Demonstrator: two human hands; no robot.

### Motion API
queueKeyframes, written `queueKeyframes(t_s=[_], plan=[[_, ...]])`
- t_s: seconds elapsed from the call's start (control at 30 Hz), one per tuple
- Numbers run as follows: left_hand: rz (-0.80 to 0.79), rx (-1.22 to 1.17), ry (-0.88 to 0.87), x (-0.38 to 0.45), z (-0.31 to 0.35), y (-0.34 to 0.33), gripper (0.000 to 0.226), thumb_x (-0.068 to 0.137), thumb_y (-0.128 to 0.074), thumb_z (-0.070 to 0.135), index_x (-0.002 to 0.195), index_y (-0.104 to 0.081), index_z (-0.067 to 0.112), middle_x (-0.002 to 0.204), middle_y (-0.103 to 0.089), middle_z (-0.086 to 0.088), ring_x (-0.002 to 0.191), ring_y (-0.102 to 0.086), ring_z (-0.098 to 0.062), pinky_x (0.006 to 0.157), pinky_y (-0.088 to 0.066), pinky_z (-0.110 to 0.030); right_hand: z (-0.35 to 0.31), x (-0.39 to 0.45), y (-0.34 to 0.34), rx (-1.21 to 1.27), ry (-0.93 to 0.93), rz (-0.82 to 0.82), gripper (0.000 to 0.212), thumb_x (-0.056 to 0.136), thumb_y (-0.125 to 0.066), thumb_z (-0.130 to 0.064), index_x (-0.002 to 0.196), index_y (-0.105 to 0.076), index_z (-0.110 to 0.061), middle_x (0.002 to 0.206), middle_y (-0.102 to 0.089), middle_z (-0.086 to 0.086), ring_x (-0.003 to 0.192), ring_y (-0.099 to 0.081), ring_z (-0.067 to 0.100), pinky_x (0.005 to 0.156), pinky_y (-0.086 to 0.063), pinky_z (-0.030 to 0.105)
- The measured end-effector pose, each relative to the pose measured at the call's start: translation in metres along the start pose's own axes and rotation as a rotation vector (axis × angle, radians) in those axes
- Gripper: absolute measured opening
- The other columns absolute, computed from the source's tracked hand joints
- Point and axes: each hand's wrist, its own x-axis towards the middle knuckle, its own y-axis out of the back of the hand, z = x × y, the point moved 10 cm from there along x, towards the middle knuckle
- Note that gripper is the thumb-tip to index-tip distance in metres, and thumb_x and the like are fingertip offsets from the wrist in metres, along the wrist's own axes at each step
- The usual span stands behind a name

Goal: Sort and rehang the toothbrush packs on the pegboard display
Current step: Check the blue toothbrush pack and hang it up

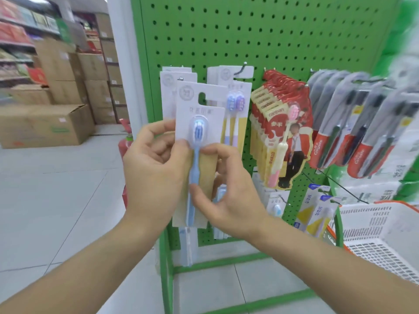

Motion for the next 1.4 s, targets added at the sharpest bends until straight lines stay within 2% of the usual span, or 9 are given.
queueKeyframes(t_s=[0.23, 0.5, 0.63, 0.77, 0.9, 1.03, 1.17, 1.3, 1.4], plan=[[0.106, -0.025, 0.058, 0.026, -0.006, 0.011, 0.02, 0.092, -0.067, 0.003, 0.107, -0.066, 0.017, 0.089, -0.079, -0.004, 0.089, -0.076, -0.031, 0.088, -0.059, -0.054, -0.003, 0.035, -0.005, -0.035, -0.013, -0.074, 0.065, 0.087, -0.07, -0.008, 0.141, -0.035, -0.015, 0.124, -0.052, -0.004, 0.093, -0.058, 0.005, 0.075, -0.04, 0.014], [0.117, -0.038, 0.137, 0.037, -0.027, 0.019, 0.02, 0.091, -0.07, 0.004, 0.103, -0.068, 0.02, 0.085, -0.079, -0.002, 0.079, -0.066, -0.033, 0.085, -0.054, -0.065, 0.015, 0.038, -0.015, -0.077, -0.11, -0.184, 0.063, 0.092, -0.068, -0.02, 0.142, -0.03, -0.031, 0.114, -0.057, -0.009, 0.083, -0.06, 0.007, 0.073, -0.044, 0.021], [0.057, 0.007, 0.138, 0.044, -0.03, 0.019, 0.019, 0.092, -0.07, 0.005, 0.106, -0.067, 0.018, 0.088, -0.08, -0.003, 0.088, -0.074, -0.04, 0.087, -0.059, -0.057, 0.021, 0.042, -0.018, -0.09, -0.138, -0.16, 0.06, 0.093, -0.069, -0.025, 0.138, -0.031, -0.032, 0.098, -0.056, -0.012, 0.072, -0.059, 0.009, 0.068, -0.044, 0.023], [0.076, 0.155, 0.072, 0.056, -0.03, 0.032, 0.012, 0.091, -0.069, 0.016, 0.101, -0.07, 0.022, 0.094, -0.077, 0.003, 0.09, -0.074, -0.014, 0.091, -0.059, -0.044, 0.026, 0.045, -0.018, -0.139, -0.173, -0.107, 0.058, 0.092, -0.072, -0.033, 0.131, -0.03, -0.04, 0.095, -0.057, -0.013, 0.066, -0.058, 0.01, 0.062, -0.045, 0.022], [0.132, 0.326, -0.002, 0.082, -0.033, 0.053, 0.015, 0.093, -0.06, 0.024, 0.105, -0.068, 0.029, 0.099, -0.071, 0.012, 0.096, -0.068, -0.01, 0.094, -0.056, -0.043, 0.033, 0.047, -0.02, -0.222, -0.226, -0.086, 0.054, 0.093, -0.067, -0.035, 0.129, -0.028, -0.041, 0.09, -0.053, -0.011, 0.064, -0.057, 0.015, 0.064, -0.054, 0.04], [-0.13, 0.628, 0.052, 0.117, -0.06, 0.034, 0.03, 0.101, -0.056, 0.021, 0.129, -0.065, 0.022, 0.121, -0.069, 0.01, 0.099, -0.065, -0.006, 0.089, -0.051, -0.026, 0.037, 0.049, -0.019, -0.297, -0.24, -0.096, 0.051, 0.098, -0.063, -0.035, 0.131, -0.024, -0.04, 0.094, -0.048, -0.012, 0.062, -0.055, 0.01, 0.062, -0.048, 0.032], [-0.22, 0.657, 0.054, 0.138, -0.072, 0.018, 0.04, 0.099, -0.063, 0.026, 0.137, -0.059, 0.017, 0.123, -0.067, 0.006, 0.095, -0.069, -0.012, 0.084, -0.055, -0.032, 0.035, 0.052, -0.019, -0.385, -0.242, -0.116, 0.051, 0.101, -0.06, -0.031, 0.136, -0.023, -0.034, 0.091, -0.038, -0.014, 0.067, -0.054, -0.004, 0.055, -0.035, 0.017], [-0.174, 0.636, 0.124, 0.153, -0.077, 0.017, 0.053, 0.094, -0.07, 0.028, 0.142, -0.053, 0.013, 0.125, -0.067, 0.002, 0.099, -0.069, -0.018, 0.09, -0.057, -0.039, 0.032, 0.055, -0.02, -0.418, -0.238, -0.134, 0.05, 0.103, -0.058, -0.028, 0.138, -0.023, -0.03, 0.109, -0.045, -0.007, 0.073, -0.054, -0.003, 0.058, -0.036, 0.024], [-0.152, 0.579, 0.17, 0.161, -0.08, 0.014, 0.043, 0.09, -0.073, 0.013, 0.131, -0.059, 0.01, 0.107, -0.071, 0.001, 0.096, -0.069, -0.019, 0.087, -0.057, -0.037, 0.033, 0.057, -0.021, -0.404, -0.254, -0.141, 0.049, 0.102, -0.059, -0.027, 0.137, -0.023, -0.031, 0.124, -0.05, -0.005, 0.081, -0.054, -0.002, 0.065, -0.034, 0.03]])
